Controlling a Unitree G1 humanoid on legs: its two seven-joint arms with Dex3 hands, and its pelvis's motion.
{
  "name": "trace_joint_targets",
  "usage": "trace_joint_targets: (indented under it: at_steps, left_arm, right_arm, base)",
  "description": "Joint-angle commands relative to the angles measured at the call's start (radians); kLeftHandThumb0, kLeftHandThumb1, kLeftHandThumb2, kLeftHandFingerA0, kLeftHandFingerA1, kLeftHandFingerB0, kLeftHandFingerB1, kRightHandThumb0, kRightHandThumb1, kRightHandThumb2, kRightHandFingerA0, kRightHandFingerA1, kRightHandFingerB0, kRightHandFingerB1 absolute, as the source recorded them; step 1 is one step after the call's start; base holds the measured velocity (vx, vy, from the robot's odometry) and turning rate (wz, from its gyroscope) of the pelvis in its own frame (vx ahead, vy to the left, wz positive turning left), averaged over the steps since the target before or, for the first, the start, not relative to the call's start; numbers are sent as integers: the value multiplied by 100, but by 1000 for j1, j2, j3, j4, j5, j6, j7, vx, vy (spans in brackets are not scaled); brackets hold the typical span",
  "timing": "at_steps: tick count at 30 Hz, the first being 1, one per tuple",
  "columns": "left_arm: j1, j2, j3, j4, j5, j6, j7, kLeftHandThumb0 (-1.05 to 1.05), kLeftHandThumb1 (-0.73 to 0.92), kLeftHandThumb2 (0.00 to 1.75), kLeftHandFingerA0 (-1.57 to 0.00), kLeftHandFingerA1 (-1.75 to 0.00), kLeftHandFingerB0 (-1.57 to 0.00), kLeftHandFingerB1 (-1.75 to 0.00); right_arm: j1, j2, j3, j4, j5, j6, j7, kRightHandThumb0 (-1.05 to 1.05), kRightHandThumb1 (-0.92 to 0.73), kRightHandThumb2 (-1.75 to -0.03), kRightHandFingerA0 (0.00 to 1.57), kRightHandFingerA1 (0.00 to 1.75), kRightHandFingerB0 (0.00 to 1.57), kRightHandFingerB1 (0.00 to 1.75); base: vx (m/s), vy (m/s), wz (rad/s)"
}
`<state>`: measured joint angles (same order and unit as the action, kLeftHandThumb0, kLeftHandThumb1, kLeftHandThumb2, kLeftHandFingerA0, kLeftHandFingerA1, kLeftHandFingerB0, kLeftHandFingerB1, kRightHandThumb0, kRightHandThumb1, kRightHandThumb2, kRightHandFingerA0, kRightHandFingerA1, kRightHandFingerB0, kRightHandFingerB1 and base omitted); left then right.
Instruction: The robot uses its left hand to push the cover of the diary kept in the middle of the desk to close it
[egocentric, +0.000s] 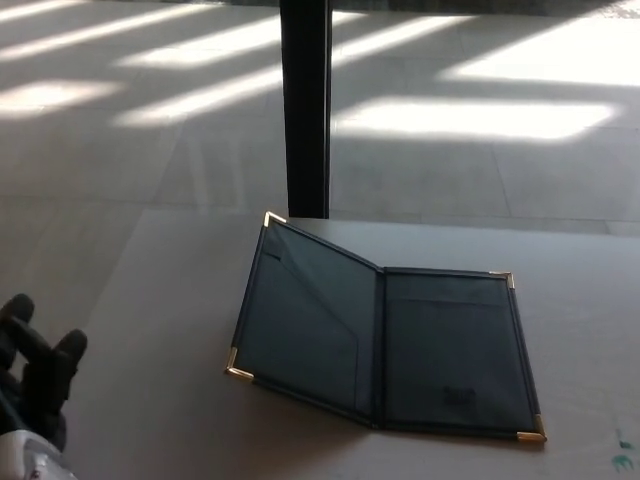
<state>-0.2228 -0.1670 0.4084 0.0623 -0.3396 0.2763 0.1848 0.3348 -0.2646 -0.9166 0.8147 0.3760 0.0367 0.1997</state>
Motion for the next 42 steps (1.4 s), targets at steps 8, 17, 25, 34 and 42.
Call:
trace_joint_targets:
  at_steps: [8,17,25,34,42]
  left_arm:
    - [147,-107,-234,-151,-22,178,41,-84,92,88,-41,-60,-29,-50]
    - [167,-107,-270,-131,-22,195,70,-79,82,117,-39,-64,-31,-57]
    - [168,-96,-249,-107,-37,193,90,-85,92,85,-40,-59,-29,-50]
    - [33,-198,-228,42,-78,180,204,-82,91,82,-39,-58,-29,-50]
    - [-119,-424,-197,230,-219,121,289,-84,92,81,-45,-85,-24,-53]
  right_arm:
    - [1,-39,0,-3,91,28,7,-87,-91,-68,74,76,74,61]
    - [5,-24,10,-37,124,31,8,-88,-91,-68,69,80,72,63]
    - [-9,-37,30,-32,126,48,-19,-88,-92,-69,73,77,73,62]
    - [8,-12,42,-74,147,42,-12,-87,-92,-69,68,79,72,62]
    - [-1,-16,35,-66,159,45,-22,-88,-91,-68,68,82,72,64]
  base:
    - [0,0,0]
    - [0,0,0]
    - [0,0,0]
    - [0,0,0]
    - [0,0,0]
